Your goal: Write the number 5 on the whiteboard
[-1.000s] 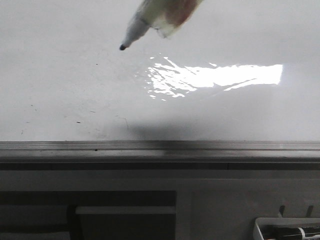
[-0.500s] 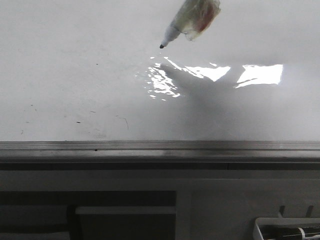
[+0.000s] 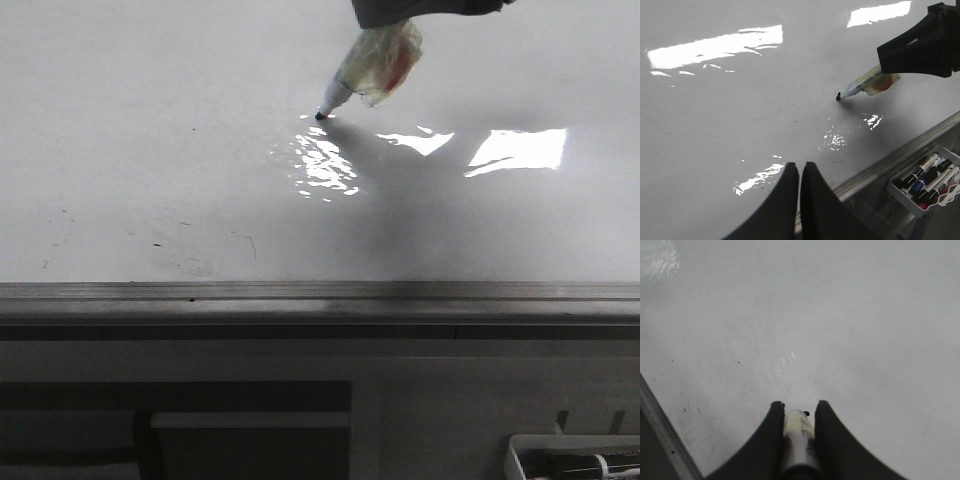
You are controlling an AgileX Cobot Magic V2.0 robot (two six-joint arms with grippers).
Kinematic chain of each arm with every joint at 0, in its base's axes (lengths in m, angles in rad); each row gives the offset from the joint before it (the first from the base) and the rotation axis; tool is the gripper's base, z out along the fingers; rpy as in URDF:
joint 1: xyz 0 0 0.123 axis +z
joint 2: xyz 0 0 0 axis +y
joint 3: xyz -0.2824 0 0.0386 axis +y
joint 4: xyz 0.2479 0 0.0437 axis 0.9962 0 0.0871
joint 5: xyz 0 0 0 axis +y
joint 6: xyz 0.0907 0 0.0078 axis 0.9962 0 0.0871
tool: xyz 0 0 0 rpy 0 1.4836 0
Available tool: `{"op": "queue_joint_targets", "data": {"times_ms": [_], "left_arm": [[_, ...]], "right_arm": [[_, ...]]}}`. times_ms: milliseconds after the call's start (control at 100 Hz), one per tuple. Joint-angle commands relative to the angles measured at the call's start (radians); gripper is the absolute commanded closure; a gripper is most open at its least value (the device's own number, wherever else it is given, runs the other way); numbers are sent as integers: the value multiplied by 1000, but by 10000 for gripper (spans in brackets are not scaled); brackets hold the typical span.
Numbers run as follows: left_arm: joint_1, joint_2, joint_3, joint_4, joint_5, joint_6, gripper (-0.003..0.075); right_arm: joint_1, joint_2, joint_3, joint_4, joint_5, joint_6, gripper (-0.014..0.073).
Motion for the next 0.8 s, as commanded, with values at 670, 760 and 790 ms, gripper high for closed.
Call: {"op": "queue_joint_targets", "data": {"times_ms": [670,760,790], "left_arm": [[3,4,-25,-37,-49,-10,741],[3,4,-25,-37,-49,-10,741],[3,4,-25,-37,-49,-10,741]], "right_arm": [[-5,-65,71,34,-72,0,641],[-5,-83,104,49,-92,0,641],[-5,-84,112,63,-92,0,641]]}}
